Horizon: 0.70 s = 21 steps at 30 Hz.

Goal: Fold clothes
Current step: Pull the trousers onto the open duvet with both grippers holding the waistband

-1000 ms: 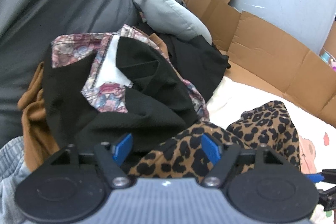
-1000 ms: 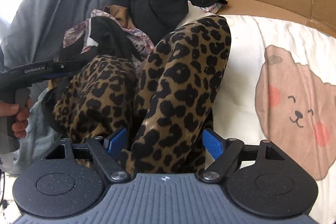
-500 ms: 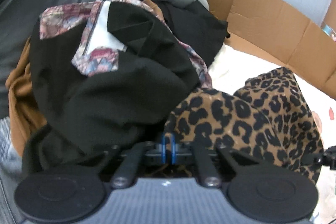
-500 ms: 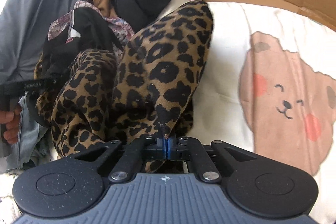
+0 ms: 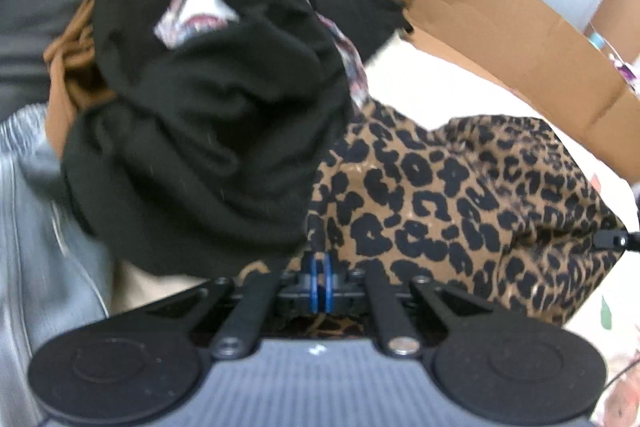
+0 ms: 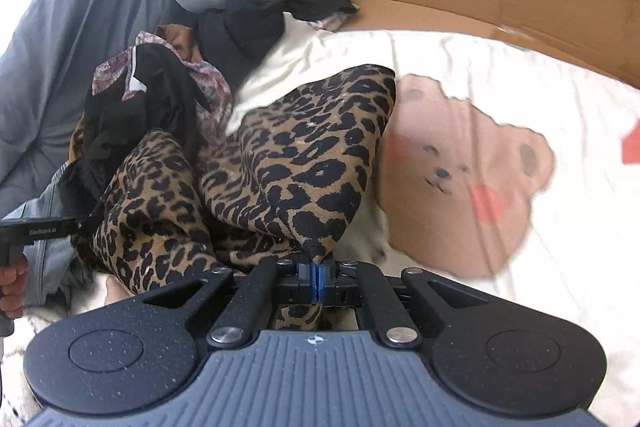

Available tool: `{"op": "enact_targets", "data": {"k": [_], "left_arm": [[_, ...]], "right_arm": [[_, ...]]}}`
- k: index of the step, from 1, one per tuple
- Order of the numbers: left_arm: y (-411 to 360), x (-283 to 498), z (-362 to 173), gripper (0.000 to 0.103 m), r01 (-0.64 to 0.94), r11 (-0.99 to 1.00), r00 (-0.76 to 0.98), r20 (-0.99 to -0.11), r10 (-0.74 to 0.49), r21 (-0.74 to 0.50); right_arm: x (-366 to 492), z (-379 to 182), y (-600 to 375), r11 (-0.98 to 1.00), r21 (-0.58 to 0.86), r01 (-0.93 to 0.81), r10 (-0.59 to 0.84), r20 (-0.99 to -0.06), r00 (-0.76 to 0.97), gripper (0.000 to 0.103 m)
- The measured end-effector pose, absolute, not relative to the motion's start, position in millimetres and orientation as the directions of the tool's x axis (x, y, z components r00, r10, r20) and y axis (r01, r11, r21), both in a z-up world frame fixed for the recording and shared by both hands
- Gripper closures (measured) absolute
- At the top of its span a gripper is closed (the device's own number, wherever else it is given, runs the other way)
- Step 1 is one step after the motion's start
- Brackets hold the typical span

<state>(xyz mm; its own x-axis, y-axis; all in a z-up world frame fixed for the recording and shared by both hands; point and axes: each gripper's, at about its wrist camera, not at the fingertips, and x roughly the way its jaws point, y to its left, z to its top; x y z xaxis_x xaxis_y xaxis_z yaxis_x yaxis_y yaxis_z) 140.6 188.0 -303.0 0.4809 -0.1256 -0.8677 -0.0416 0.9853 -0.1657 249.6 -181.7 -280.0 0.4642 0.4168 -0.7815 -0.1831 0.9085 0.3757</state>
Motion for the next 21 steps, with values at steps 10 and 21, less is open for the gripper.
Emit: {"op": "enact_targets", "data": {"k": [10,21], "left_arm": [[171,96,-313,0.100,-0.021,0.972,0.371,-0.905,-0.210,-0.235],[154,41,-329,0.100,0.008,0.965,0.224,-0.940,-0.259,-0.264]], "right_arm": [[194,-276,-222,0.932,0.340,-0.126,0.359,-0.821,0.444,0.103],[123,-282,-250,0.926,0.369,-0.082,0.374,-0.857,0.356,0.103]]}}
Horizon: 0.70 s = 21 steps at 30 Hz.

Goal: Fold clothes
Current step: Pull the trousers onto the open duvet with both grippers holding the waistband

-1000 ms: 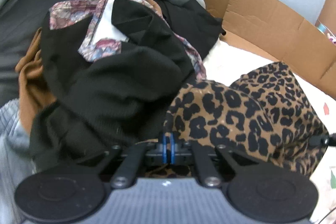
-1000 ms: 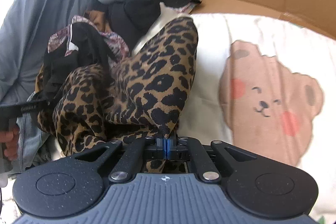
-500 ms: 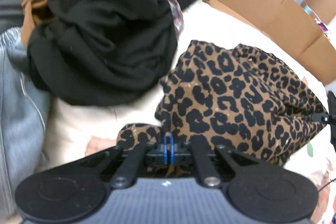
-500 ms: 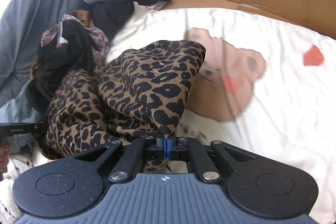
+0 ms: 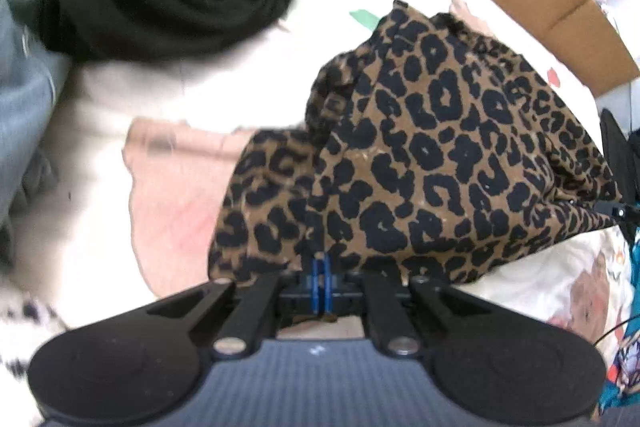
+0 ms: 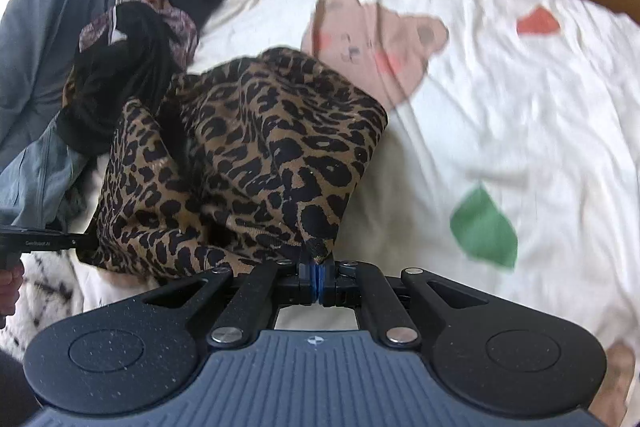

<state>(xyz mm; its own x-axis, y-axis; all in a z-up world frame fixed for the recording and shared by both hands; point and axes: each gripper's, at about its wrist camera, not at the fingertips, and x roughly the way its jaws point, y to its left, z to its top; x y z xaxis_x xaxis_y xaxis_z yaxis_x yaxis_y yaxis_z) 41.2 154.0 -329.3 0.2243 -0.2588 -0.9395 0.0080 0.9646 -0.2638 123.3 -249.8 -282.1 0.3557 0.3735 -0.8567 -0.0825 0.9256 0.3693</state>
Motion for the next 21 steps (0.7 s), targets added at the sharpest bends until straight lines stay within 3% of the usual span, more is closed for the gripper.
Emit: {"op": "enact_targets", "data": {"k": [8,11,18,19,21], "left_arm": [[167,17,-335,0.100,-0.012,0.972,0.135,-0.963,-0.232,-0.236],[166,6,-325,0.100,0.027,0.987,0.162,-0.973,-0.163,-0.161],[189,-6,-316,0.100,-0.007,0.998,0.122,-0.990,-0.068,-0.069],[192,-7,-315,0.100,-0.008,0.998,0.116,-0.992,-0.056,-0.057],[196,-7,-313,0.100,-0.008,0.999,0.103,-0.994,-0.036,-0.037]], "right_arm": [[108,-291,-258,0.886,0.463,-0.042,0.454,-0.843,0.290,0.098],[110,-286,-265,0.875,0.481,-0.050,0.471,-0.826,0.309,0.097],[133,-272,-273,0.904,0.413,-0.110,0.422,-0.821,0.385,0.097],[138,-272,-274,0.906,0.406,-0.119,0.418,-0.818,0.395,0.095],[148,-272,-274,0.912,0.387,-0.138,0.408,-0.811,0.419,0.078]]}}
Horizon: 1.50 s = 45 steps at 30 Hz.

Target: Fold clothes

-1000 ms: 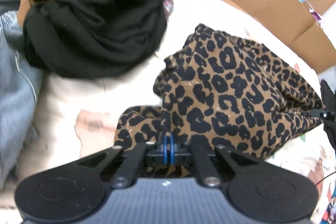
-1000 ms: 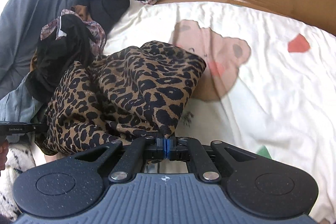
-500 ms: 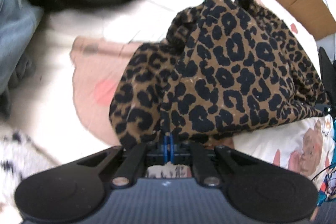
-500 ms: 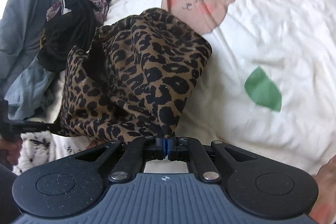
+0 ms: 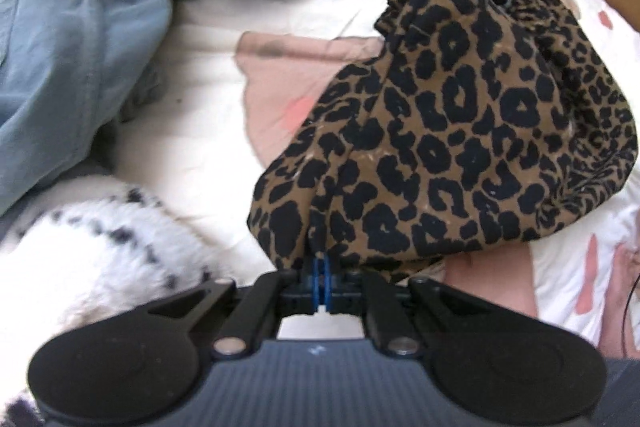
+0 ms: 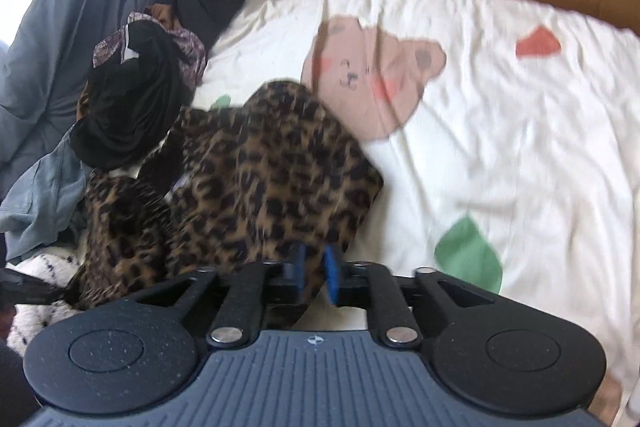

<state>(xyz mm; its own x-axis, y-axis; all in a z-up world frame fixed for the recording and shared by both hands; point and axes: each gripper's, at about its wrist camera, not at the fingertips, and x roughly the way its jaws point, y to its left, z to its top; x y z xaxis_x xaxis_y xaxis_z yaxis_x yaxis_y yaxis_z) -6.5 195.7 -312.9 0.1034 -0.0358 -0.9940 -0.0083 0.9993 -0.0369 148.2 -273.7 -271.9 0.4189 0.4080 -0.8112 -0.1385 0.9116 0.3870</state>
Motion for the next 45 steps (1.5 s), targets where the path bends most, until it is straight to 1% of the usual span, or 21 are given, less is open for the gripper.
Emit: {"op": "enact_targets", "data": {"k": [1,2,4,6,8,9,11,13,15,16,18,20,22,23,28,31,36,39,41,43,45], "left_arm": [[197,-5,-313,0.100,-0.011,0.999,0.091,-0.995,-0.040,-0.042],[197,-4,-312,0.100,-0.012,0.998,0.074,-0.995,-0.062,-0.063],[193,0,-309,0.095,0.011,0.993,0.043,-0.992,-0.118,-0.118],[191,4,-299,0.094,0.042,0.992,0.051,-0.991,-0.122,-0.120],[193,12,-288,0.092,0.037,0.990,0.074,-0.988,-0.136,-0.134],[194,16,-282,0.091,0.032,0.990,0.088,-0.986,-0.143,-0.141],[193,28,-273,0.085,0.028,0.990,0.124,-0.982,-0.141,-0.138],[194,39,-269,0.077,0.030,0.990,0.169,-0.975,-0.144,-0.141],[195,53,-264,0.071,0.013,0.988,0.210,-0.965,-0.156,-0.156],[195,61,-261,0.070,0.004,0.986,0.230,-0.959,-0.162,-0.166],[195,77,-258,0.070,-0.007,0.981,0.267,-0.946,-0.185,-0.194],[191,88,-256,0.067,0.009,0.978,0.304,-0.931,-0.203,-0.210],[183,100,-253,0.054,0.038,0.974,0.334,-0.916,-0.222,-0.222],[179,107,-253,0.054,0.049,0.973,0.346,-0.910,-0.229,-0.226],[164,129,-260,0.053,0.089,0.964,0.352,-0.897,-0.267,-0.252],[164,138,-273,0.054,0.049,0.966,0.321,-0.912,-0.256,-0.254],[164,142,-296,0.056,0.022,0.959,0.267,-0.922,-0.279,-0.284],[162,138,-298,0.065,0.028,0.955,0.232,-0.927,-0.294,-0.296],[160,133,-299,0.065,0.038,0.958,0.220,-0.933,-0.286,-0.284],[158,128,-299,0.073,0.053,0.962,0.208,-0.939,-0.275,-0.270],[157,124,-298,0.079,0.061,0.964,0.199,-0.943,-0.266,-0.259]], "right_arm": [[153,-272,-273,0.914,0.377,-0.150,0.404,-0.807,0.431,0.074],[157,-273,-272,0.916,0.366,-0.163,0.399,-0.804,0.441,0.067],[165,-273,-268,0.921,0.342,-0.187,0.390,-0.801,0.455,0.066],[172,-274,-264,0.926,0.316,-0.205,0.377,-0.806,0.457,0.061],[176,-274,-262,0.931,0.294,-0.217,0.364,-0.803,0.473,0.059],[178,-274,-261,0.934,0.282,-0.221,0.356,-0.800,0.483,0.053],[180,-273,-260,0.943,0.256,-0.213,0.330,-0.798,0.505,0.048],[181,-273,-258,0.949,0.246,-0.195,0.313,-0.793,0.522,0.047],[180,-273,-257,0.949,0.247,-0.195,0.314,-0.787,0.531,0.045],[180,-273,-256,0.949,0.245,-0.197,0.314,-0.784,0.535,0.045],[179,-274,-254,0.951,0.233,-0.205,0.308,-0.780,0.544,0.045],[179,-275,-253,0.950,0.229,-0.211,0.309,-0.773,0.554,0.045],[181,-277,-254,0.950,0.235,-0.207,0.312,-0.774,0.551,0.044],[182,-278,-254,0.948,0.244,-0.204,0.317,-0.779,0.542,0.044],[182,-283,-255,0.946,0.254,-0.200,0.322,-0.786,0.528,0.044],[182,-283,-256,0.942,0.265,-0.204,0.334,-0.783,0.525,0.044],[183,-283,-258,0.933,0.298,-0.204,0.361,-0.779,0.513,0.044],[185,-282,-255,0.928,0.299,-0.221,0.372,-0.775,0.511,0.044],[187,-282,-252,0.925,0.295,-0.238,0.378,-0.773,0.510,0.044],[190,-281,-249,0.922,0.288,-0.258,0.383,-0.771,0.509,0.044],[194,-280,-245,0.918,0.278,-0.282,0.389,-0.768,0.508,0.044]]}}
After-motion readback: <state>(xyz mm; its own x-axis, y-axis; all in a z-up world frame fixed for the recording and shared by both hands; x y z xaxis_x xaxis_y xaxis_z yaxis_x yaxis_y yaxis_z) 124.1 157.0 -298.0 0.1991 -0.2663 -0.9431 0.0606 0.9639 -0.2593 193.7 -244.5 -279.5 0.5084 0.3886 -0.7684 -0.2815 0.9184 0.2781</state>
